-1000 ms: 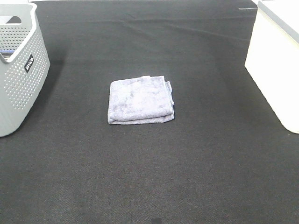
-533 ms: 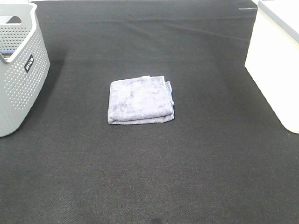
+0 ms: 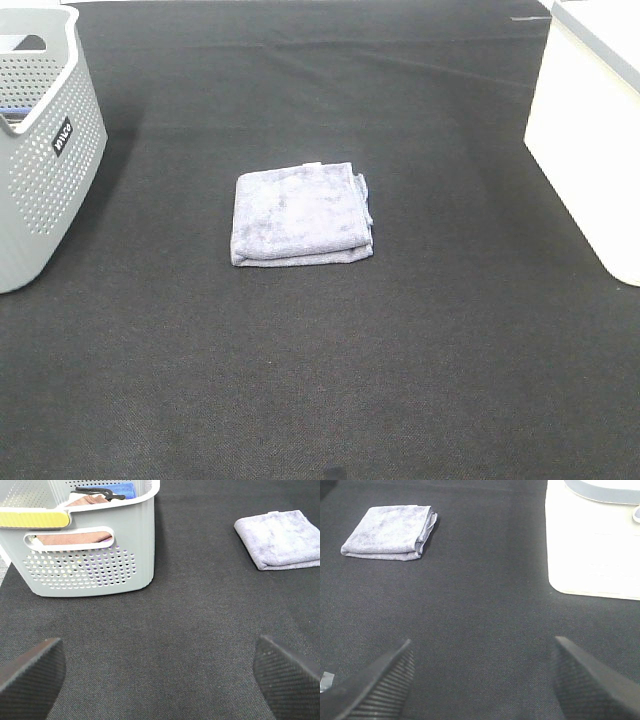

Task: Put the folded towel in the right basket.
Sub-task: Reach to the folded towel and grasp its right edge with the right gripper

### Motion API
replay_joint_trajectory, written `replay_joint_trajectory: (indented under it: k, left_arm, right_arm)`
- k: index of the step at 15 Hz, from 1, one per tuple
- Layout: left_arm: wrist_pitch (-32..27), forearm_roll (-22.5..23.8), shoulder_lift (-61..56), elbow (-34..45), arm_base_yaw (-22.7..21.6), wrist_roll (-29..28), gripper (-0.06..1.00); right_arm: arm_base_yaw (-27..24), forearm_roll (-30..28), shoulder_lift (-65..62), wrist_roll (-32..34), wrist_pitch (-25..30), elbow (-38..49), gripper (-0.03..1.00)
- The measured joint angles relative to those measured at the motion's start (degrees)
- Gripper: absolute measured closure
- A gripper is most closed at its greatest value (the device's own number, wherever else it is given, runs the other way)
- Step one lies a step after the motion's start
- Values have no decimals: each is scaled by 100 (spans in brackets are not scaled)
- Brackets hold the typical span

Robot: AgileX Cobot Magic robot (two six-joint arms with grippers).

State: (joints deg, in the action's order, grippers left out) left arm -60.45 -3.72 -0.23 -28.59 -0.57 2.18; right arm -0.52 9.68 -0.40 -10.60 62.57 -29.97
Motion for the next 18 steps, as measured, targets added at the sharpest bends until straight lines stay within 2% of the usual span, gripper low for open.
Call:
replay_joint_trajectory:
  k: [18]
  left_arm:
    - [0, 0, 0, 0, 0, 0, -2]
  right_arm:
    - [0, 0, 0, 0, 0, 0, 25]
